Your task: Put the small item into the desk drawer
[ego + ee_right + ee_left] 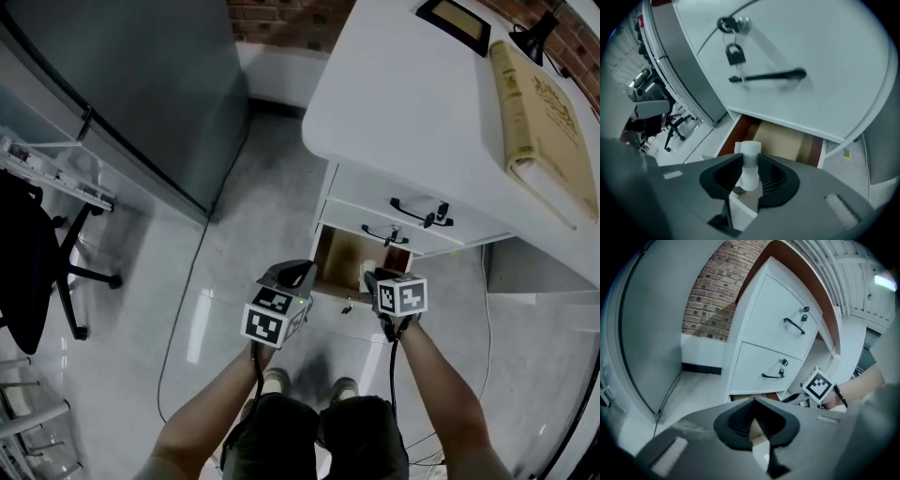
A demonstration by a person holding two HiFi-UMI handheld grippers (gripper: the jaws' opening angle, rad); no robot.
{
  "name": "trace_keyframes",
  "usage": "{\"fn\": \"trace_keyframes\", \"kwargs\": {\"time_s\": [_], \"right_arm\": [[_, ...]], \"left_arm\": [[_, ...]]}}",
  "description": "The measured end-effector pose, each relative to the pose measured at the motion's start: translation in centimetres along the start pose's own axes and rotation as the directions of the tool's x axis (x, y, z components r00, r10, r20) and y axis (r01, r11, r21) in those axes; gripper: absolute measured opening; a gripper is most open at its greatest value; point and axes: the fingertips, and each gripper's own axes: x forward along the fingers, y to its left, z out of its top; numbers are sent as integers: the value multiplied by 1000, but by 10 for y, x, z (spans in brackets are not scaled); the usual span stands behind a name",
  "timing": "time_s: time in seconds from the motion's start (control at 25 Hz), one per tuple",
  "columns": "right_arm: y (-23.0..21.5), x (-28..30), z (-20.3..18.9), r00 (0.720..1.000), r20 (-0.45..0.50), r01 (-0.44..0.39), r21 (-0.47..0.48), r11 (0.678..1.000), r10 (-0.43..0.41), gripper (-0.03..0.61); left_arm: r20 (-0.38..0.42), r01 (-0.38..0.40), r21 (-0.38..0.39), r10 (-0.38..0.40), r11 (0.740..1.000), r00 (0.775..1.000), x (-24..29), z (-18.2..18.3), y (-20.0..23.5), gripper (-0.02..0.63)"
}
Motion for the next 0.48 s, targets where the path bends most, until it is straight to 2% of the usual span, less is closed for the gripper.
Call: {"fn": "trace_keyframes", "kwargs": {"time_s": [0.16, 0.32, 0.48], "right_arm": [[-13, 36, -20, 996, -80, -30, -23, 999, 28, 109], [-31, 56, -36, 993, -119, 19, -49, 999, -25, 110], [-44, 67, -45, 985, -166, 51, -34, 998, -56, 114]], "left_arm": [[-29, 13, -2, -13, 1000, 999, 28, -28, 11, 2], [-65, 35, 7, -34, 999, 997, 43, -51, 12, 2], [-64, 39, -1, -39, 999, 997, 50, -55, 13, 3]]}}
